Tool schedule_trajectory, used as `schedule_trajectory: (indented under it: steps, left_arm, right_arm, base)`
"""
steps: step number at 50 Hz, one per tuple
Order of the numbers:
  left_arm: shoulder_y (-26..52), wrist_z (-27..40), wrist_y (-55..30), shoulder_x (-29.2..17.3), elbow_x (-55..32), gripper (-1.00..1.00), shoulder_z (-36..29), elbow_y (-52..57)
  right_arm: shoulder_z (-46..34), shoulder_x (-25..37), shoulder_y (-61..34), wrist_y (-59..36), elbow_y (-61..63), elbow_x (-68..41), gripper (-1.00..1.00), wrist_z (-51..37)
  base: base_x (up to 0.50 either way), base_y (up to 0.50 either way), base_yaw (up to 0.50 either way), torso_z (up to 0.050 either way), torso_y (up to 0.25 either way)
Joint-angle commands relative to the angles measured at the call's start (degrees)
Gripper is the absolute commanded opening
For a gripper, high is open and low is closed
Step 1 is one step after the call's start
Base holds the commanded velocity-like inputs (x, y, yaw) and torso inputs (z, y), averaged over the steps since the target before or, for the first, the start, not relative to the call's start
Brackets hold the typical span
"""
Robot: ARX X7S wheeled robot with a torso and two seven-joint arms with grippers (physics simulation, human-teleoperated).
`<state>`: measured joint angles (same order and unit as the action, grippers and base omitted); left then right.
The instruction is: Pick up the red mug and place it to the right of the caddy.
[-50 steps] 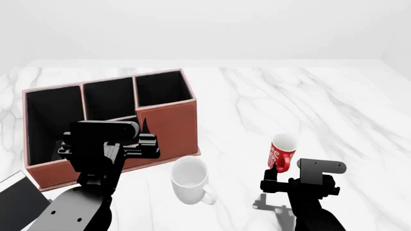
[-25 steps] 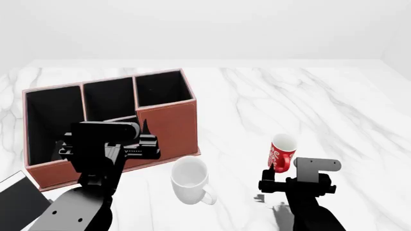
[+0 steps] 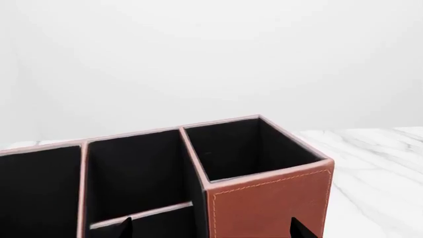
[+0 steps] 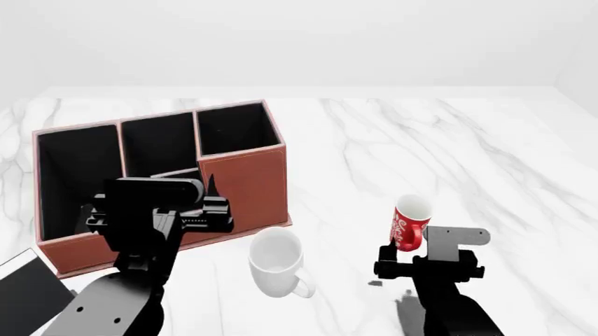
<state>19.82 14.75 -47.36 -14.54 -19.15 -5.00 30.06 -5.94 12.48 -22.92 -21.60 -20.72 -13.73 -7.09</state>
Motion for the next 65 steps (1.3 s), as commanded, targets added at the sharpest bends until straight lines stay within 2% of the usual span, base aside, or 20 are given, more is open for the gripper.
schedule_trajectory:
  steps: [1, 4, 5, 33, 38, 45, 53, 60, 65]
  left_arm:
    - [-0.1, 0.3, 0.2, -0.2, -0.2, 1.0, -0.2, 0.0]
    - [0.0, 0.3, 0.3, -0.2, -0.3, 1.0, -0.2, -0.2]
    - [0.0, 0.3, 0.3, -0.2, -0.3, 1.0, -0.3, -0.2]
    - [-0.1, 0.9, 0.6, -0.7, -0.9, 1.0, -0.6, -0.6]
    - [0.0, 1.1, 0.4, -0.7, -1.0, 1.0, -0.8, -0.3]
    - [0.2, 1.1, 0.7, -0.8, -1.1, 1.0, -1.0, -0.9]
    - [0.3, 1.2, 0.8, -1.0, -1.4, 1.0, -0.9, -1.1]
    - [0.2, 1.3, 1.1, -1.1, -1.5, 1.0, -1.0, -1.4]
    - [0.1, 1.3, 1.4, -1.1, -1.6, 1.0, -1.2, -1.6]
  right_arm:
    - [-0.4, 0.0, -1.0, 0.2, -2.1, 0.0, 1.0, 0.1]
    - [-0.5, 0.0, -0.9, 0.5, -2.2, 0.1, 1.0, 0.0]
    - [-0.4, 0.0, -0.8, 0.7, -2.2, 0.1, -1.0, -0.4]
    - [-0.9, 0.6, -0.7, -0.1, -0.2, -0.5, -1.0, -0.6]
    - [-2.7, 2.2, -0.4, 1.5, 6.8, -1.2, -1.0, 3.4]
    - [-5.4, 1.8, -4.6, 3.4, 5.1, 0.9, -1.0, 4.5]
    - [-8.5, -0.6, -11.1, 6.1, -2.4, 2.4, -1.0, 7.0]
    - [-11.9, -5.0, -21.3, 14.9, -22.5, 4.8, -1.0, 11.0]
    - [-12.2, -9.9, -31.2, 25.1, -45.5, 4.6, -1.0, 14.8]
  base:
    - [0.0, 0.0, 0.0, 0.0, 0.0]
    - [0.0, 0.0, 0.0, 0.0, 0.0]
    - [0.0, 0.0, 0.0, 0.0, 0.0]
    - [0.0, 0.0, 0.0, 0.0, 0.0]
    - [0.0, 0.0, 0.0, 0.0, 0.0]
    - [0.0, 0.0, 0.0, 0.0, 0.0]
    - [0.0, 0.0, 0.0, 0.0, 0.0]
    - [0.0, 0.0, 0.0, 0.0, 0.0]
    - [0.0, 0.0, 0.0, 0.0, 0.0]
